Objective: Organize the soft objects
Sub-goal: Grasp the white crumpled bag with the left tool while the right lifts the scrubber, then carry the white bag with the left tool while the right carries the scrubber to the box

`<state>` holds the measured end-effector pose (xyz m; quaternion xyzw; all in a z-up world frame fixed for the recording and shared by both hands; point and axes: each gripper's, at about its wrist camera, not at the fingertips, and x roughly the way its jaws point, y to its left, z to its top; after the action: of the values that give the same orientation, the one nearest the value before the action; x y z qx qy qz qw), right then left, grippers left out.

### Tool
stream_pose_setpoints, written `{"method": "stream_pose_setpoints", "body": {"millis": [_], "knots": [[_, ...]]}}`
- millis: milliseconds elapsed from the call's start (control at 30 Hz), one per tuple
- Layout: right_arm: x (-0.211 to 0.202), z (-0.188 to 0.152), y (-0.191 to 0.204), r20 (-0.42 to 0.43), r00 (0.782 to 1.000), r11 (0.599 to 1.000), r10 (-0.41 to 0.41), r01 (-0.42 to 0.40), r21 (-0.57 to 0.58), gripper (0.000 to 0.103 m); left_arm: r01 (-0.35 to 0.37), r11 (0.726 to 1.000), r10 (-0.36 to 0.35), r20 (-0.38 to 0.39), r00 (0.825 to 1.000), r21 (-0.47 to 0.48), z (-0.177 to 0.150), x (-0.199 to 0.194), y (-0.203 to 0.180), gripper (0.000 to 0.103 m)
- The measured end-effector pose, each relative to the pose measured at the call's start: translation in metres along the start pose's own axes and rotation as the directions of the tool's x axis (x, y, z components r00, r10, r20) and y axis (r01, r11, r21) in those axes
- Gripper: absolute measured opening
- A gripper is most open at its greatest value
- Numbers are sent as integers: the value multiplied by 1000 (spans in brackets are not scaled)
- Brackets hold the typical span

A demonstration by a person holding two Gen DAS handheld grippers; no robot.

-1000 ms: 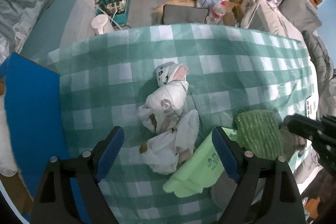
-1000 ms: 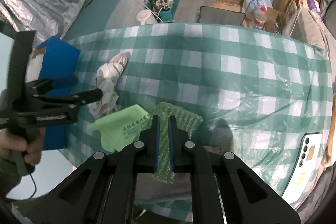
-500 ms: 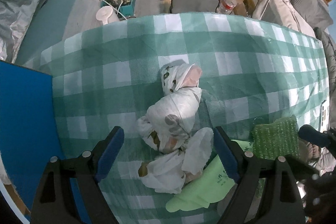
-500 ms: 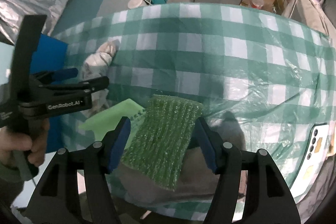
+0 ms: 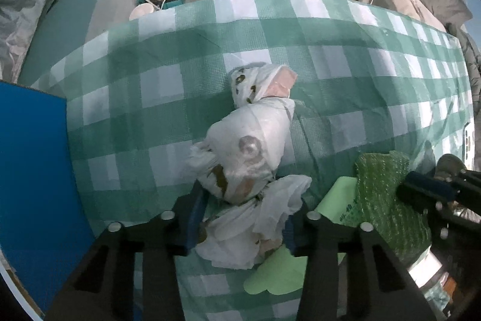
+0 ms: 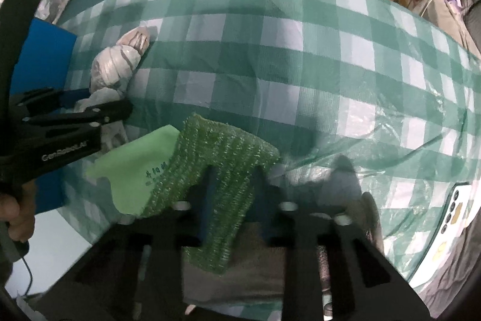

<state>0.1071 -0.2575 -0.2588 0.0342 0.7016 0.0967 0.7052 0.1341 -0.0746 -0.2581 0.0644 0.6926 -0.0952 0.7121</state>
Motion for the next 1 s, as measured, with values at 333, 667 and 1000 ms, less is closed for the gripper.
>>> {"method": "stream_pose_setpoints", "body": {"millis": [333,667,1000], "knots": [[-9,-2,-13,31,995,992,99,-101,76,39,-1,999,3,50,999,-40,-21,-26,11,41],[-5,-1,0,23,997,996,73,-75,57,66,8,993,0,77,997,-114,-53,-45,32,41],[17,-1,27,-37,999,999,-26,25,-23,66,28,986,-16,78,997,-162,-77,-51,41,41]]}}
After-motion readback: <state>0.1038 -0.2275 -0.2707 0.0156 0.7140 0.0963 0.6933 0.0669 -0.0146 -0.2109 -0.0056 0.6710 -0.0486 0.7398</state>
